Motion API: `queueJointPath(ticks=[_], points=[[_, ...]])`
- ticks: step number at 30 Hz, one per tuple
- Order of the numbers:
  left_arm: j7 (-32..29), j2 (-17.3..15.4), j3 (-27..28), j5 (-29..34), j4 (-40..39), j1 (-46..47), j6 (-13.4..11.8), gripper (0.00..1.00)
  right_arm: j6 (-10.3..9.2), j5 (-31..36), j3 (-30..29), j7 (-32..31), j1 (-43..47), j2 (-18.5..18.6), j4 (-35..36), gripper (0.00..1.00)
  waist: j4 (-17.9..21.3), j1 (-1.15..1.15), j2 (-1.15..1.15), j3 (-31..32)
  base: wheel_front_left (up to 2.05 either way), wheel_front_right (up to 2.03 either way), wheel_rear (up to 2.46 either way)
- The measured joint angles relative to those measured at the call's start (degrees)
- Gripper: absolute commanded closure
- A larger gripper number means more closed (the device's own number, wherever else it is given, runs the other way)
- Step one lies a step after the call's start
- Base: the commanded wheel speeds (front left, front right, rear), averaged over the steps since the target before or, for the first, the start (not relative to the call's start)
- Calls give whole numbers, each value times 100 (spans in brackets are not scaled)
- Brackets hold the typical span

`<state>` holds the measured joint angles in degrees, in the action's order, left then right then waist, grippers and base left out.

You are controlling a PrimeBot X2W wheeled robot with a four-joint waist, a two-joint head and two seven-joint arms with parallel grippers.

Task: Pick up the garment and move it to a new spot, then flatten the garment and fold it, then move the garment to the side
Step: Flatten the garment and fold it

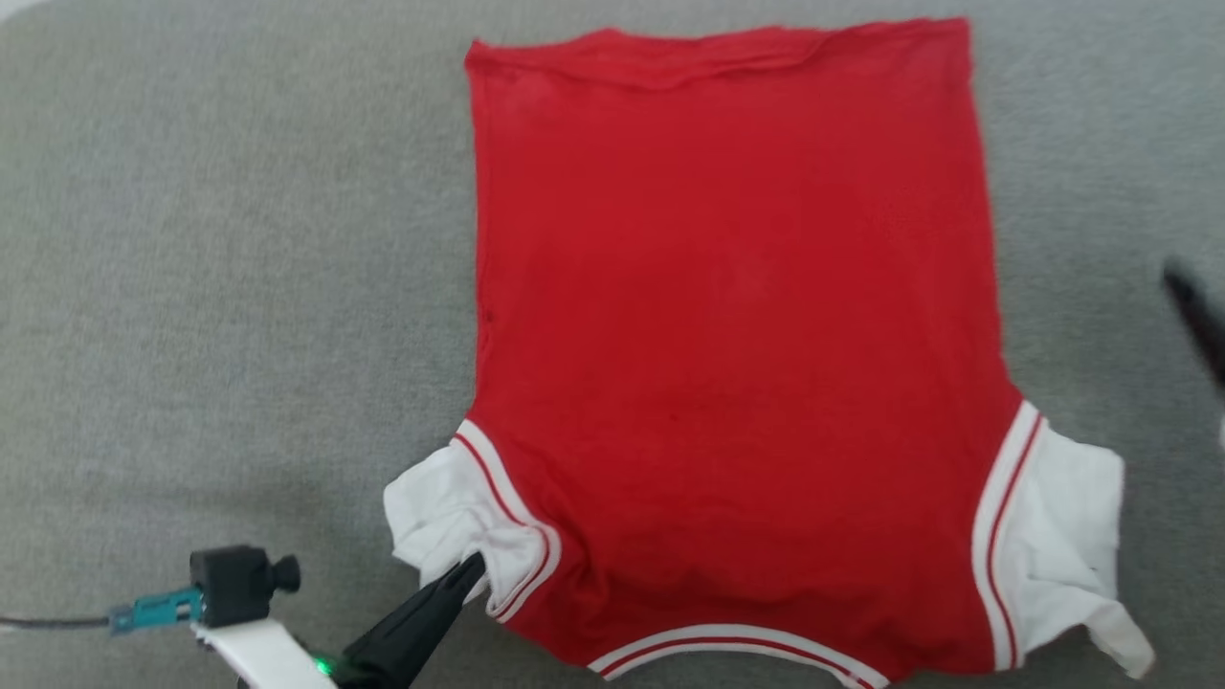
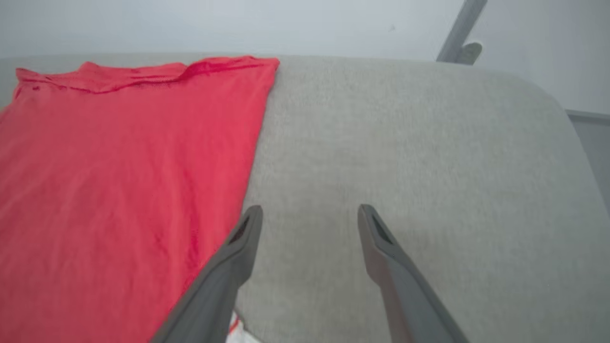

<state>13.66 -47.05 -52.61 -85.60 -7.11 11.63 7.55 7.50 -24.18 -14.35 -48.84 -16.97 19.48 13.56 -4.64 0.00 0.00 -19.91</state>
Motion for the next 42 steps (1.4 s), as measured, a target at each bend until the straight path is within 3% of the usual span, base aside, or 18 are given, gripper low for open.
queueJointPath(ticks=[12,23,24,25,26,31,35,42], points=[[48,40,-437,172,-407,850,0,100,0,1545,302,-581,-3438,-153,-2757,0,-677,0,0,-847,0,0,0],[122,182,-787,174,-397,1301,0,100,-1,2713,108,-811,-4465,-332,-3917,0,-1171,0,0,-1447,0,0,0],[123,198,-803,149,-382,1332,-1,100,-1,2733,90,-795,-4486,-360,-3956,44,-1181,0,0,-1462,0,0,0],[123,198,-803,149,-382,1332,-1,100,-1,2733,90,-795,-4486,-360,-3956,61,-1181,0,0,-1462,0,0,0],[123,204,-816,144,-370,1363,0,100,-1,2738,69,-758,-4492,-392,-3991,100,-1178,0,0,-1467,0,0,0],[125,229,-777,94,-280,1415,0,100,0,2613,-12,-545,-4453,-506,-4144,100,-1114,0,0,-1354,0,0,0],[130,222,-611,75,-181,1324,0,100,0,2250,271,-409,-4112,-318,-4046,100,-1022,0,0,-1137,0,0,0],[130,149,-305,4,11,804,0,100,0,849,980,-869,-2529,390,-2693,100,-756,0,0,-562,0,0,0]])
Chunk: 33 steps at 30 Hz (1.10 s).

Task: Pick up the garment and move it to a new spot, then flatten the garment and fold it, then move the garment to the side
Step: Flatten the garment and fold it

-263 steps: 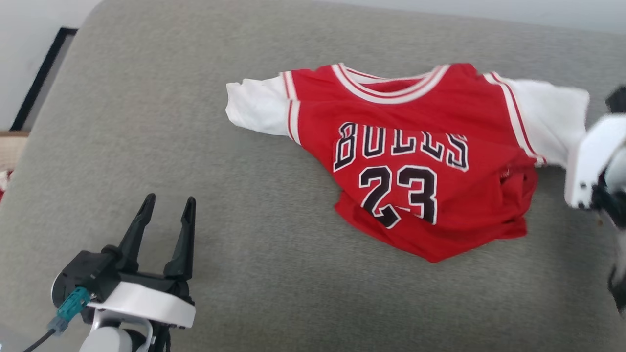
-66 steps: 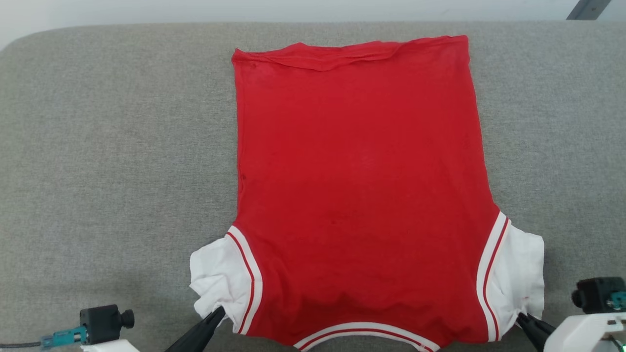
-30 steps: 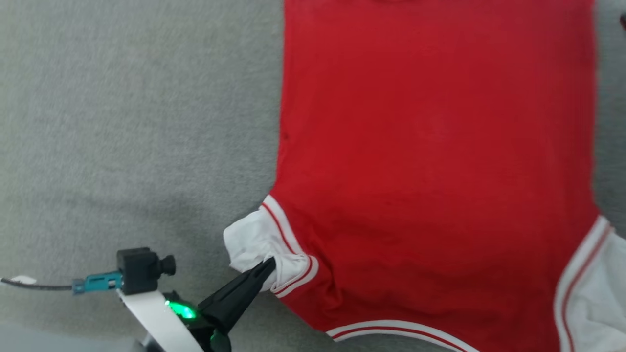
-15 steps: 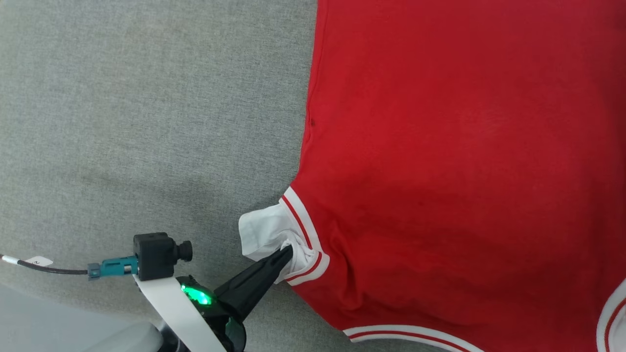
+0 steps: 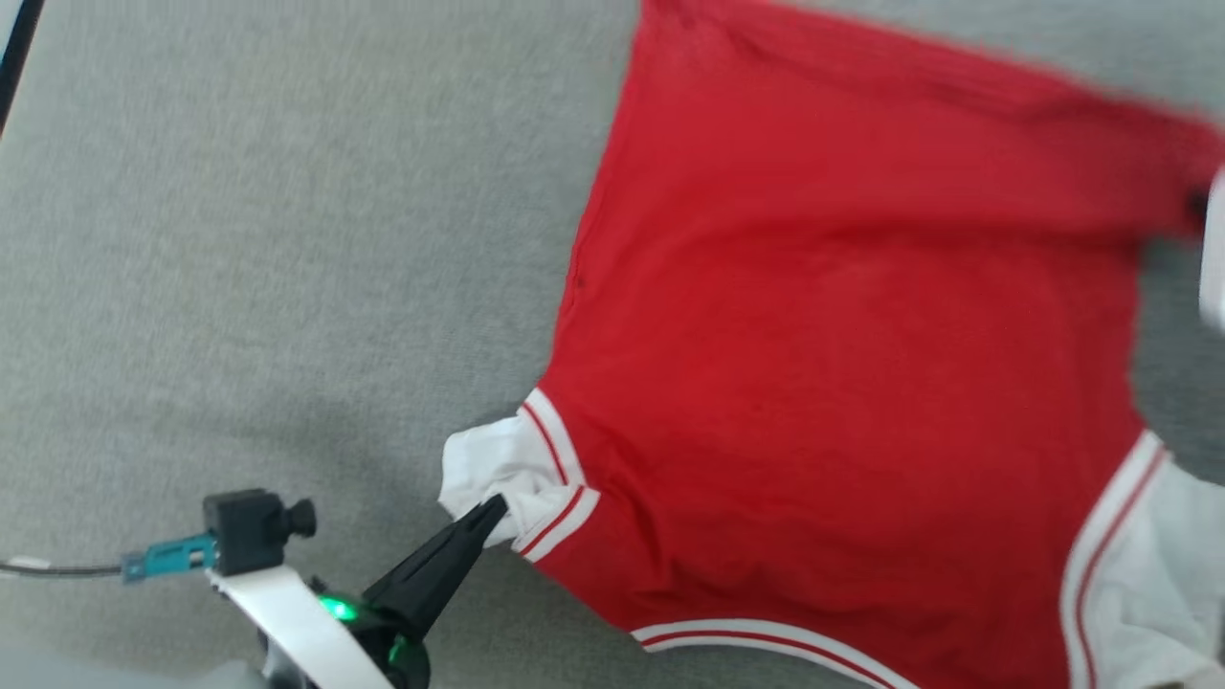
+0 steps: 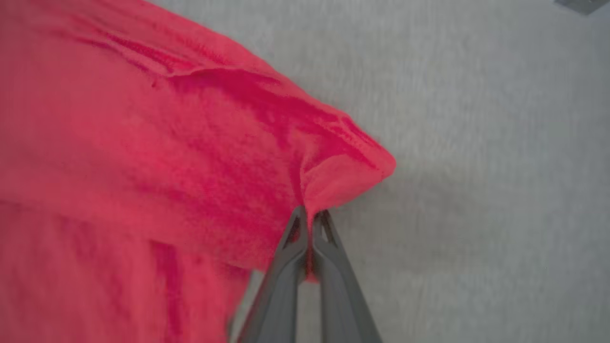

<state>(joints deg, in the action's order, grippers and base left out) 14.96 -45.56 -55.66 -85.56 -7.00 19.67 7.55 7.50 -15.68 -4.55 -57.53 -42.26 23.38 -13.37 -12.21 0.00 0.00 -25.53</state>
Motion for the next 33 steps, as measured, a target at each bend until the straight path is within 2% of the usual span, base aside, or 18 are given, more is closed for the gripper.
queueJointPath(ticks=[3,6,12,17,23,24,25,33], points=[[0,-14,174,-20,66,-246,0,100,0,-633,-4,-392,1063,258,848,100,161,0,0,234,0,0,0],[0,-20,359,-21,119,-467,0,100,0,-1031,-192,-690,2210,296,1701,100,356,0,0,418,0,0,0],[0,4,691,-24,256,-808,0,100,0,-1495,-404,-989,4301,-204,3063,100,691,0,0,694,0,0,0],[0,18,804,-23,299,-869,0,100,-1,-1635,-19,-1026,5464,-647,3582,100,853,0,0,781,0,0,0],[0,5,815,-22,307,-898,0,100,-1,-1619,387,-646,5630,-822,3521,100,954,0,0,762,0,0,0],[0,-1,814,-22,308,-899,0,100,-1,-1599,406,-534,5595,-793,3523,58,963,0,0,764,0,0,0],[0,-5,812,-22,305,-899,0,100,-1,-1596,363,-420,5523,-779,3532,0,965,0,0,764,0,0,0],[0,57,762,-19,293,-887,0,100,-1,-1446,-172,-416,4842,-290,4284,0,826,0,0,744,0,0,0]])
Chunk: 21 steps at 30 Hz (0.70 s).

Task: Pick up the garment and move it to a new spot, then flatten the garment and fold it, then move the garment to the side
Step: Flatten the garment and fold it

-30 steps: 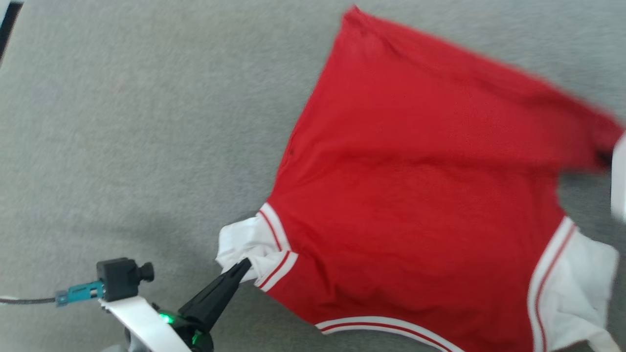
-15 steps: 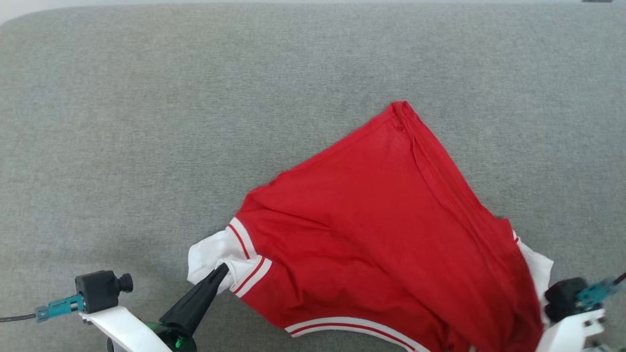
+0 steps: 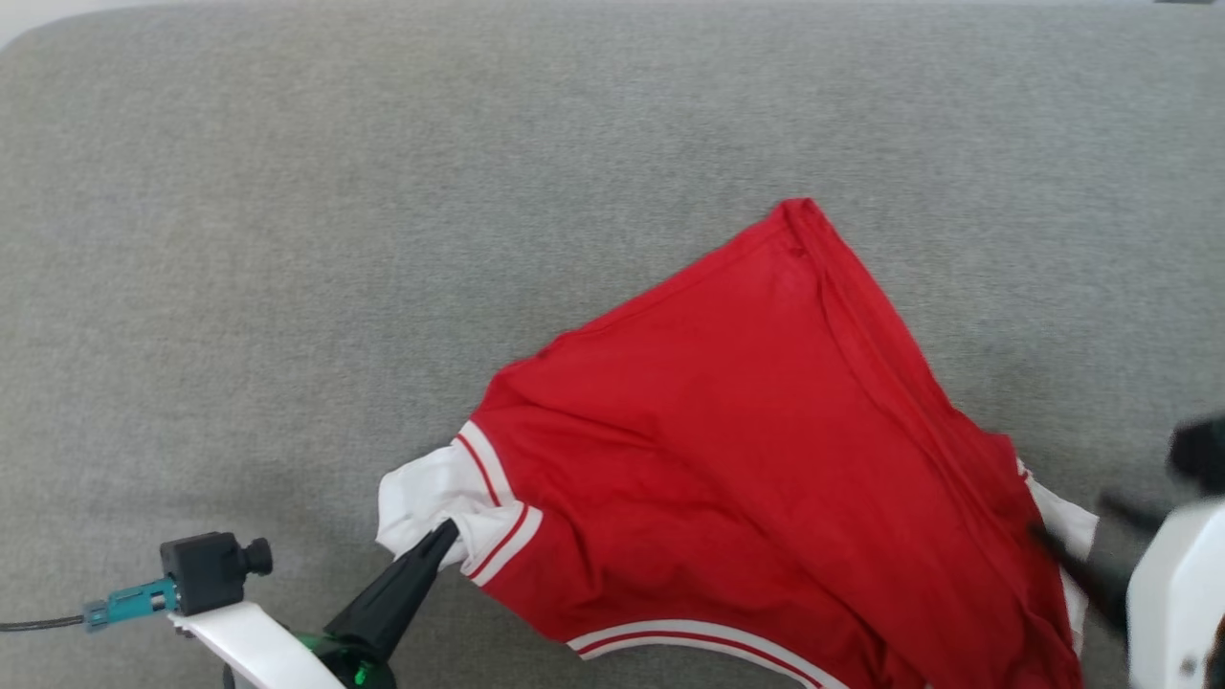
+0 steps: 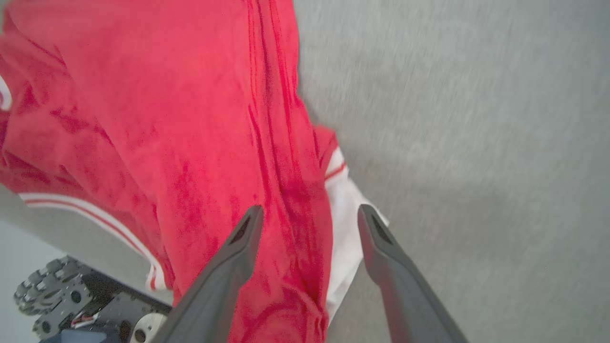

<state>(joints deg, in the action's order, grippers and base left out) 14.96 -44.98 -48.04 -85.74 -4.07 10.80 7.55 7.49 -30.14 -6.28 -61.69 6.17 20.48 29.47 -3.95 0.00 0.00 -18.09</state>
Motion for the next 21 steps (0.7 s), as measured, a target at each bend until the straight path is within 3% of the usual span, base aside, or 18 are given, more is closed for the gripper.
queueJointPath(ticks=[5,11,21], points=[[0,177,-96,13,1,118,0,100,0,254,213,321,-1594,64,-314,0,-206,0,0,-90,0,0,0],[0,286,-259,23,9,376,0,100,0,510,907,753,-2986,-265,-1969,0,-471,0,0,-273,0,0,0],[0,441,-457,-11,48,655,0,100,0,940,1716,1134,-4420,-193,-4248,0,-864,0,0,-633,0,0,0]])
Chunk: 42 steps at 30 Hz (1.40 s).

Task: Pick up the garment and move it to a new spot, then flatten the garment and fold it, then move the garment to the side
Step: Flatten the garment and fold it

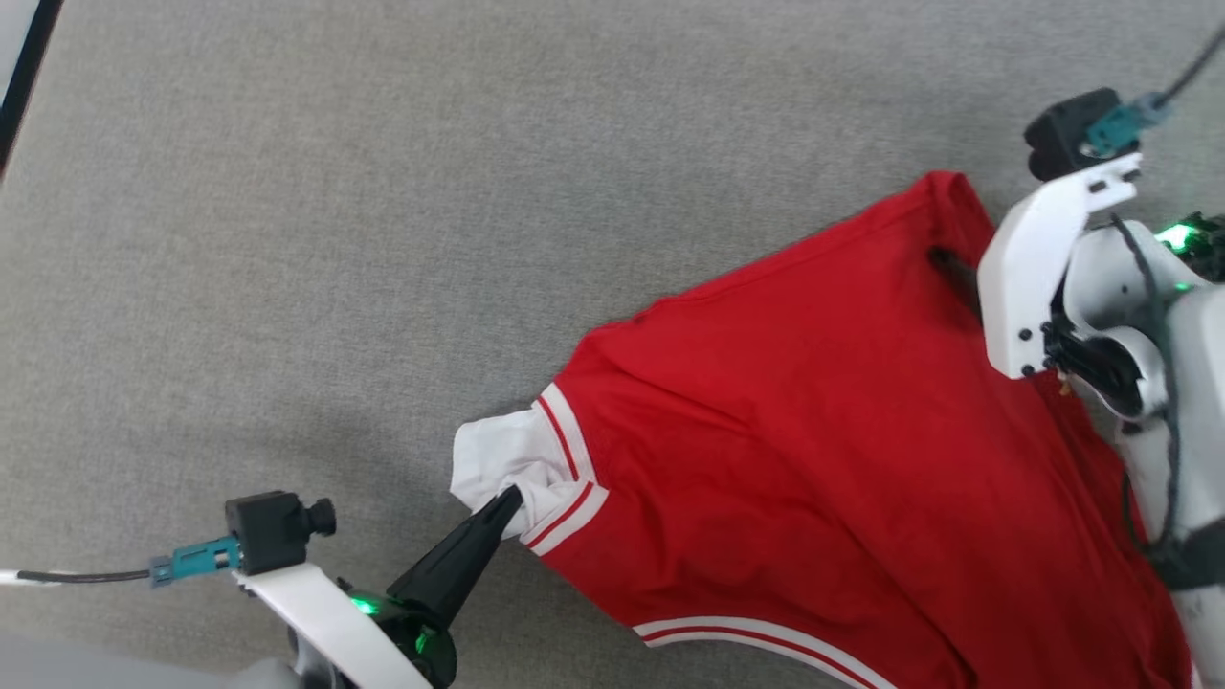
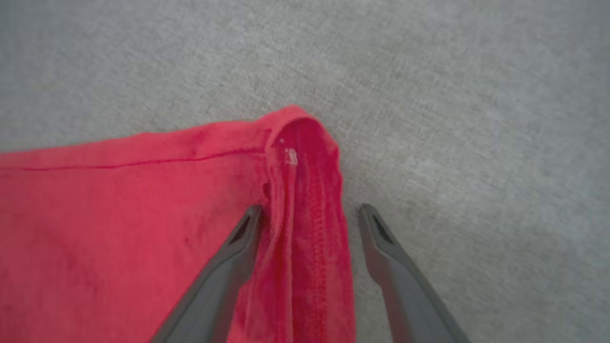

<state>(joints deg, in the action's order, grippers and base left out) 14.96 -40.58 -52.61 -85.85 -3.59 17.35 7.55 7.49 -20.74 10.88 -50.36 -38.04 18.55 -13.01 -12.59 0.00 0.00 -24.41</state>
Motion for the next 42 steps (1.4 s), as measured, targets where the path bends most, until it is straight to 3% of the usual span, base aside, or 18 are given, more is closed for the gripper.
queueJointPath(ticks=[3,4,6,7,13,23,29,34,37,42], points=[[1,47,-65,-25,27,86,0,100,0,-19,264,1,-255,44,-406,0,-70,0,0,-45,0,0,0],[0,54,-85,-31,42,124,0,100,-1,-77,328,2,-308,64,-512,27,-85,0,0,-45,0,0,0],[0,41,-132,-30,94,197,0,100,-1,-186,410,40,-394,78,-681,92,-88,0,0,-13,0,0,0],[0,23,-157,-19,122,240,0,100,0,-235,439,91,-421,71,-762,100,-80,0,0,10,0,0,0],[-40,-185,-253,-12,313,635,0,100,3,-280,307,511,-556,71,-1094,100,27,0,0,148,0,0,0],[-731,-520,454,-367,1211,2737,0,100,2,283,-953,1475,-1762,3,-1395,100,634,0,0,126,0,0,0],[-1085,-386,1200,-589,2218,4384,0,100,3,881,-1608,2164,-2764,-308,-1502,100,1069,0,0,-23,0,0,0],[-1029,-232,1583,-471,2821,5529,2,100,19,1343,-2026,2881,-3444,-608,-1686,100,1372,0,0,-66,0,0,0],[-850,-124,1652,-216,2974,6078,2,100,20,1596,-2273,3321,-3737,-727,-1798,100,1463,0,0,5,0,0,0],[-792,52,1813,-405,2783,6317,2,100,19,1757,-2446,3784,-3865,-783,-2121,100,1500,0,0,178,0,0,0]])
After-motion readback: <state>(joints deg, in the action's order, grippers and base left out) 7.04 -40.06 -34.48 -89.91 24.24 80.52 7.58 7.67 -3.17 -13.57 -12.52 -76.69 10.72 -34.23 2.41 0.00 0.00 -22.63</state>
